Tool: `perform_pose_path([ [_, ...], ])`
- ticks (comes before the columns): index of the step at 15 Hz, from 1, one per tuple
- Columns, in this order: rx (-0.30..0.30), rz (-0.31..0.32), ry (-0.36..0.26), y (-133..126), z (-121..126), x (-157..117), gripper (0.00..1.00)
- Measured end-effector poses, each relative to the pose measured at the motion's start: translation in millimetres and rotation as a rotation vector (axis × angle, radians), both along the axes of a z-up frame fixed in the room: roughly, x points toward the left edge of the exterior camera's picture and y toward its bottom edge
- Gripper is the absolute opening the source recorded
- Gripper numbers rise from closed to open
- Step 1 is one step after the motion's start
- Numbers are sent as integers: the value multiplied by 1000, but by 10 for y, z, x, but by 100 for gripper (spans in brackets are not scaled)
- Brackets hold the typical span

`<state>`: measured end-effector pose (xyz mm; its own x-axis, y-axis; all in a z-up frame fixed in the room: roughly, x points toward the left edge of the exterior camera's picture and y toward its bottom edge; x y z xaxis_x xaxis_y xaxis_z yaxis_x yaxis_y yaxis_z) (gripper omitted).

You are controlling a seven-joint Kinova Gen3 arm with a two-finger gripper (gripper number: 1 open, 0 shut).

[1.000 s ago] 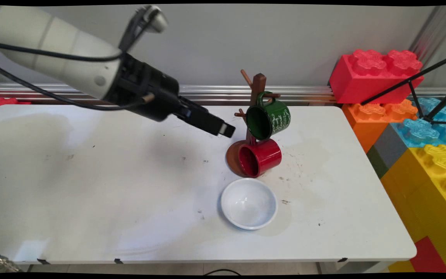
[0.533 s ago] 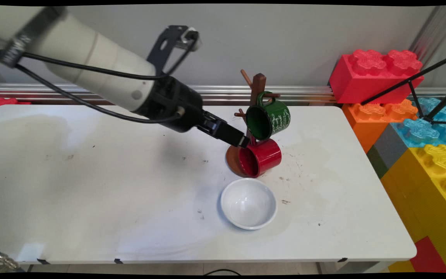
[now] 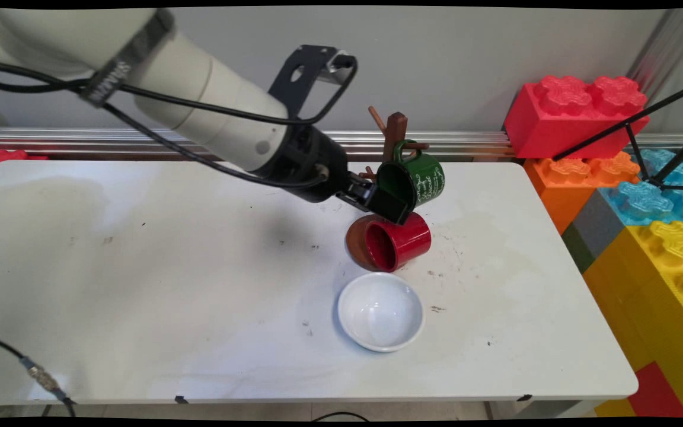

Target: Pick up the green mug from the rack

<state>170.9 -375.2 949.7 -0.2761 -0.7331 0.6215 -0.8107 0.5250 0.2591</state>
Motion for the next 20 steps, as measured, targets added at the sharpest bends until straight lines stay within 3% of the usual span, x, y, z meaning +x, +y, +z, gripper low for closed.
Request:
perform_pose_path([
  [12, -38, 10, 47, -383, -182, -386, 100],
  [20, -44, 36, 98, -544, -292, -488, 100],
])
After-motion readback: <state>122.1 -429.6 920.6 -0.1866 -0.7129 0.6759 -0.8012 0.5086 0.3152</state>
